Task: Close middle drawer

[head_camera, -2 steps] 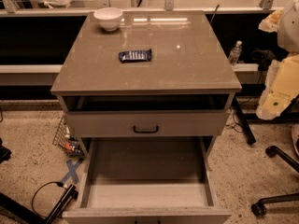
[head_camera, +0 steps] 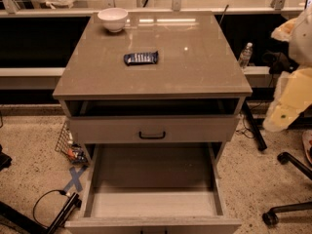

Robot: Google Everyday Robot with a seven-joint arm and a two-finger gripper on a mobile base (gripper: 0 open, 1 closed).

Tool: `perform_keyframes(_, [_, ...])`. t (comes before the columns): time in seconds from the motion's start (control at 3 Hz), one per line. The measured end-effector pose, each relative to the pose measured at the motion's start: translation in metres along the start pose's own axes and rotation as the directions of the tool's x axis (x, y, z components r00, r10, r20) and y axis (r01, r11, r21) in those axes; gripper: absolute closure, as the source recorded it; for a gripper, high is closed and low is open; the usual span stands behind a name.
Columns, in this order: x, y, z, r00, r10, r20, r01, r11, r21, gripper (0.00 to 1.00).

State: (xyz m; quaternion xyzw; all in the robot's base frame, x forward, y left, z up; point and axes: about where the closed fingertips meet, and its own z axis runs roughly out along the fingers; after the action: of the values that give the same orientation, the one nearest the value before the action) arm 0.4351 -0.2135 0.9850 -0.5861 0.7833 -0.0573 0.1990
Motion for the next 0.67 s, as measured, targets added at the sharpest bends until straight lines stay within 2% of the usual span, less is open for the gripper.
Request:
perform_keyframes(0.33, [0.022,0.026,0.027,0.995,0.082,0.052,-0.082,0.9966,0.003,0.0])
perform_keyframes(0.67, [0.054,0.065,0.067,0.978,0.162,0.132,-0.163,0.9866,-0.007,0.0])
